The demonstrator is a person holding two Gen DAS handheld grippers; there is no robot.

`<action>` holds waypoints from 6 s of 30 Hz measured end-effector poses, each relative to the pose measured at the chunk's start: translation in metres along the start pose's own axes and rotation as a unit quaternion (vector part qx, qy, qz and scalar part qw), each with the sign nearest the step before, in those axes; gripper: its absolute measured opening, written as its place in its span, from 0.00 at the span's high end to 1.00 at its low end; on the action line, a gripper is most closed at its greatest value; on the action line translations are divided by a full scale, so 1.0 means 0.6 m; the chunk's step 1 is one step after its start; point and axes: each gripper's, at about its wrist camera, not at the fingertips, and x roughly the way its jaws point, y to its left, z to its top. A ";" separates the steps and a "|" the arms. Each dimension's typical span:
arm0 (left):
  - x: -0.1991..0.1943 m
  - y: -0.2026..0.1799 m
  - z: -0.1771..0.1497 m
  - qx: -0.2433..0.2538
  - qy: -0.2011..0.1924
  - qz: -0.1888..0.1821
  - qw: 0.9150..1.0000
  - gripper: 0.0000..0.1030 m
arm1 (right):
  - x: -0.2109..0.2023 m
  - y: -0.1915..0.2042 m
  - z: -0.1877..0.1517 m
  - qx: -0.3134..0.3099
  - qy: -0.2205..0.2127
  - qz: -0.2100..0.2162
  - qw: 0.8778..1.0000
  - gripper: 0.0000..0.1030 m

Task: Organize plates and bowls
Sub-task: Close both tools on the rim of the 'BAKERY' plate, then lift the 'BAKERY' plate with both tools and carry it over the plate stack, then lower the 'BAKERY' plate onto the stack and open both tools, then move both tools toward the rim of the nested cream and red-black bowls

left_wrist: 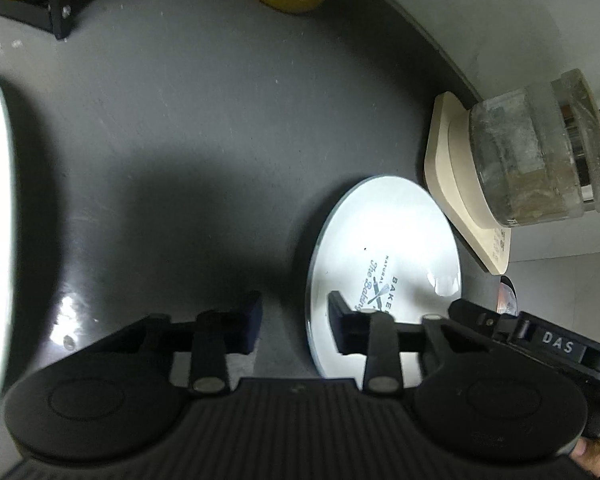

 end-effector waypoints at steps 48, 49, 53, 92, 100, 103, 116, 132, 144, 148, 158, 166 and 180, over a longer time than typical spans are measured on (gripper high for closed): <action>-0.022 0.052 0.026 0.018 -0.005 -0.007 1.000 0.94 | 0.058 0.054 -0.006 0.034 0.031 0.027 0.999 0.81; -0.031 0.053 0.028 0.021 -0.011 -0.011 1.000 0.95 | 0.055 0.059 -0.008 0.029 0.025 0.031 0.999 0.82; -0.059 0.052 0.038 0.031 -0.027 -0.008 0.999 0.94 | 0.034 0.063 -0.017 0.029 0.002 0.061 0.998 0.86; -0.286 0.281 0.028 0.005 -0.094 -0.057 0.994 0.95 | -0.039 0.233 -0.162 0.070 -0.094 0.253 0.960 0.88; -0.295 0.333 0.026 -0.019 -0.093 -0.047 0.994 0.95 | -0.018 0.270 -0.178 0.068 -0.074 0.261 0.960 0.88; -0.291 0.347 0.023 -0.026 -0.090 -0.042 0.995 0.95 | -0.014 0.283 -0.184 0.059 -0.069 0.254 0.963 0.88; -0.271 0.389 0.013 -0.045 -0.077 -0.009 0.996 0.91 | 0.008 0.332 -0.193 0.017 -0.059 0.214 0.975 0.89; -0.306 0.385 0.037 -0.032 -0.091 0.060 0.993 0.88 | 0.022 0.363 -0.197 -0.018 -0.053 0.170 0.984 0.96; -0.347 0.381 0.038 -0.015 -0.129 0.097 0.987 0.60 | 0.039 0.405 -0.202 -0.076 -0.040 0.141 0.986 0.94; -0.339 0.394 0.032 -0.026 -0.119 0.105 0.987 0.59 | 0.046 0.412 -0.202 -0.078 -0.035 0.137 0.987 0.92; -0.342 0.392 0.031 -0.023 -0.120 0.113 0.986 0.59 | 0.006 0.407 -0.201 -0.074 -0.052 0.142 0.986 0.70; -0.348 0.325 0.047 0.032 -0.133 0.101 0.985 0.40 | -0.046 0.366 -0.202 -0.055 -0.083 0.137 0.986 0.30; -0.316 0.181 0.032 0.146 -0.108 0.047 0.982 0.25 | -0.138 0.254 -0.237 -0.014 -0.151 0.089 0.984 0.06</action>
